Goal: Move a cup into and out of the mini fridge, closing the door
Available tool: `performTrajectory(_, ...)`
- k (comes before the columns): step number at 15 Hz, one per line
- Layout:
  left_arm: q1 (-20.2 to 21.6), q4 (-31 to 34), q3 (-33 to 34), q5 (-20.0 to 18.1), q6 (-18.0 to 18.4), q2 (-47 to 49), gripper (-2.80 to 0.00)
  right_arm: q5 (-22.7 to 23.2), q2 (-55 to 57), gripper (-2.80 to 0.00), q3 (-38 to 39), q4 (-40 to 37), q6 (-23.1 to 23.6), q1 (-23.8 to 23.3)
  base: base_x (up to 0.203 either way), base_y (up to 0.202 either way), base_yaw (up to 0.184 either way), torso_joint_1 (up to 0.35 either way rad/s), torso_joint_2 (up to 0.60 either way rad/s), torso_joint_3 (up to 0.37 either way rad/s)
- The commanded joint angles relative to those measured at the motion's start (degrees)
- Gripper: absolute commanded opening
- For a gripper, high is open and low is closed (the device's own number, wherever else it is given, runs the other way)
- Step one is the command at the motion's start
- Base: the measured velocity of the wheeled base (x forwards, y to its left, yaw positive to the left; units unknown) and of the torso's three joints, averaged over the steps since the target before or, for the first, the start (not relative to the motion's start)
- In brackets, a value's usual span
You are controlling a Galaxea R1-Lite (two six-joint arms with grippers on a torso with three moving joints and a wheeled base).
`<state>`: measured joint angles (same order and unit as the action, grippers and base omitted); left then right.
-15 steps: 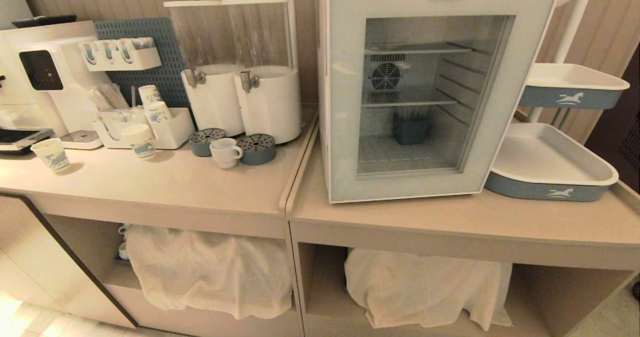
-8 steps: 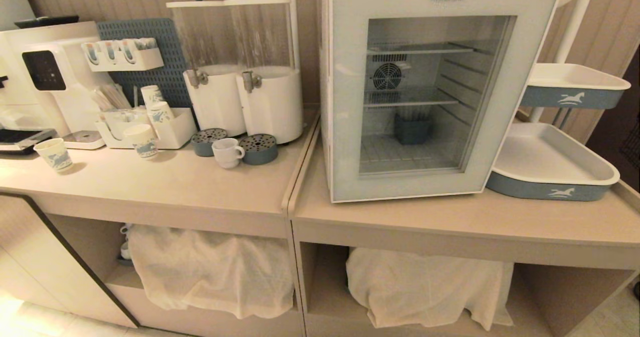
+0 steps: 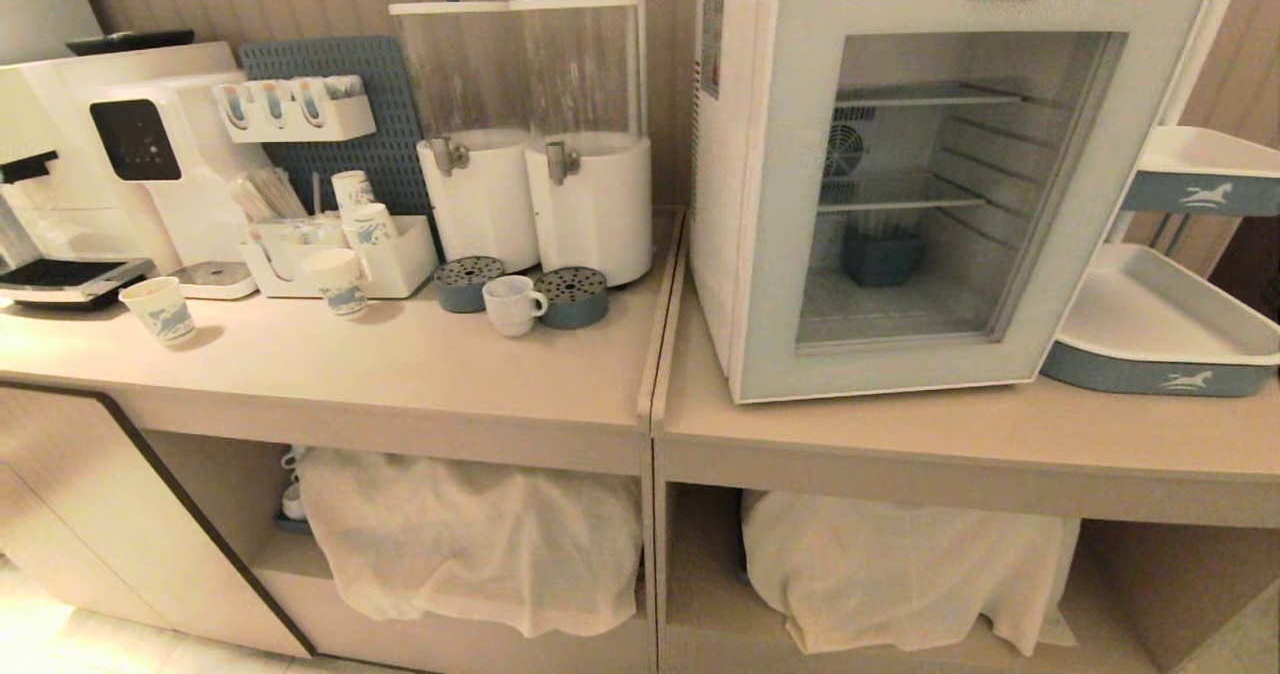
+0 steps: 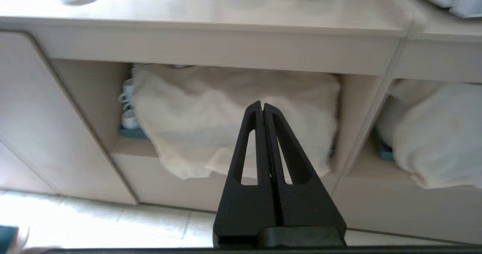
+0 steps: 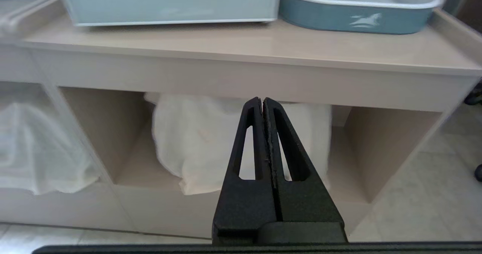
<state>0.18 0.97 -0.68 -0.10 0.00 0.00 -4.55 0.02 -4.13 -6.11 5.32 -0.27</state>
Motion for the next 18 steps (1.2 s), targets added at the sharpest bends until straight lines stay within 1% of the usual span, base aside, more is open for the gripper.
performTrajectory(1,0.0,0.0,0.2,0.0,-0.1,0.0,-2.8,0.0,0.0,-2.8,0.0,0.0,0.0,0.0,0.0,0.193,0.005,0.001,0.01,0.001)
performTrajectory(18,0.0,0.0,0.0,0.0,-0.2,0.0,-2.8,0.0,0.0,-2.8,0.0,0.0,0.0,0.0,0.0,0.194,-0.001,0.001,0.0,0.004)
